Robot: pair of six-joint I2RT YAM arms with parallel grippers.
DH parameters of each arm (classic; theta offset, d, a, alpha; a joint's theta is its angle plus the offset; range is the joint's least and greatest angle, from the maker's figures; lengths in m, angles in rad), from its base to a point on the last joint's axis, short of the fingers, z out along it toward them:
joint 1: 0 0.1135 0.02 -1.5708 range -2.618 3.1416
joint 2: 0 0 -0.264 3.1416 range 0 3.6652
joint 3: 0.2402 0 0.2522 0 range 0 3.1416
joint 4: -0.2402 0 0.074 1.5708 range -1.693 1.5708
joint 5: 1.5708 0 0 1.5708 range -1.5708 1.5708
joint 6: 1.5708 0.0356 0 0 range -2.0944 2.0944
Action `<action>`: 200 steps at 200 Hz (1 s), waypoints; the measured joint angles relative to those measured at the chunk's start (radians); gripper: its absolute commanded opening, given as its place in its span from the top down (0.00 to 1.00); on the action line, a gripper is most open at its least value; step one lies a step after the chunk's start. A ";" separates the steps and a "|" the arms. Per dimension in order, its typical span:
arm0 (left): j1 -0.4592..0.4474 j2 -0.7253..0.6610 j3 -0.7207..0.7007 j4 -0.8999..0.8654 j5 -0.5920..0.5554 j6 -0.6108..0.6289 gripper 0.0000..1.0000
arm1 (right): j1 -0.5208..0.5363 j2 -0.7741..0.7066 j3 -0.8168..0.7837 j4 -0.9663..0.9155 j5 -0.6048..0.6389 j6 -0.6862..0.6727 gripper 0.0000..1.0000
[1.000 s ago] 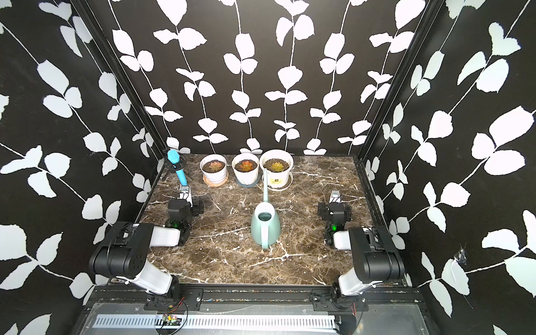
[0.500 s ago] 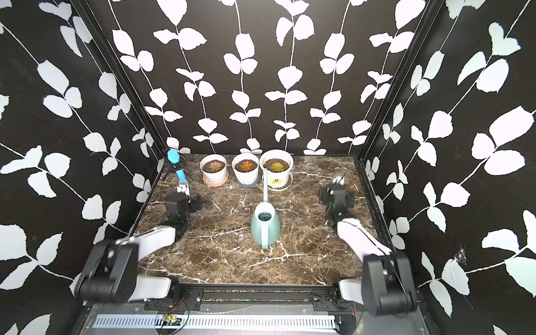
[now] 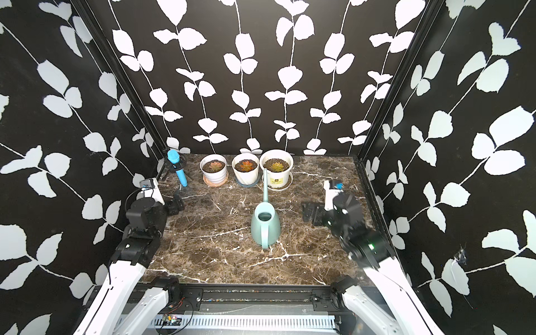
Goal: Water the succulent around the soil edge
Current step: Pick up the watering can from the center of the board.
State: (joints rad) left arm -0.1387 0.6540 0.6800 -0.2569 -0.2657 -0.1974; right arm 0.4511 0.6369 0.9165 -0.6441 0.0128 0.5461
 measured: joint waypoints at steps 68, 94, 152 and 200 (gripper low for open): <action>0.000 -0.060 0.006 -0.186 0.103 -0.075 0.09 | 0.211 0.204 -0.064 -0.035 -0.124 0.083 0.44; -0.003 -0.068 0.012 -0.245 0.136 -0.119 0.09 | 0.436 0.230 -0.025 -0.112 -0.006 0.127 0.51; -0.006 -0.098 0.019 -0.362 0.168 -0.162 0.09 | 0.824 0.442 0.014 -0.044 0.364 0.327 0.44; -0.042 -0.128 0.019 -0.423 0.139 -0.193 0.08 | 0.950 0.632 0.053 0.003 0.595 0.481 0.42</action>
State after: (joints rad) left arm -0.1802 0.5262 0.6991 -0.6800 -0.1268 -0.3908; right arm 1.4014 1.2694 0.9691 -0.6411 0.6075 1.0275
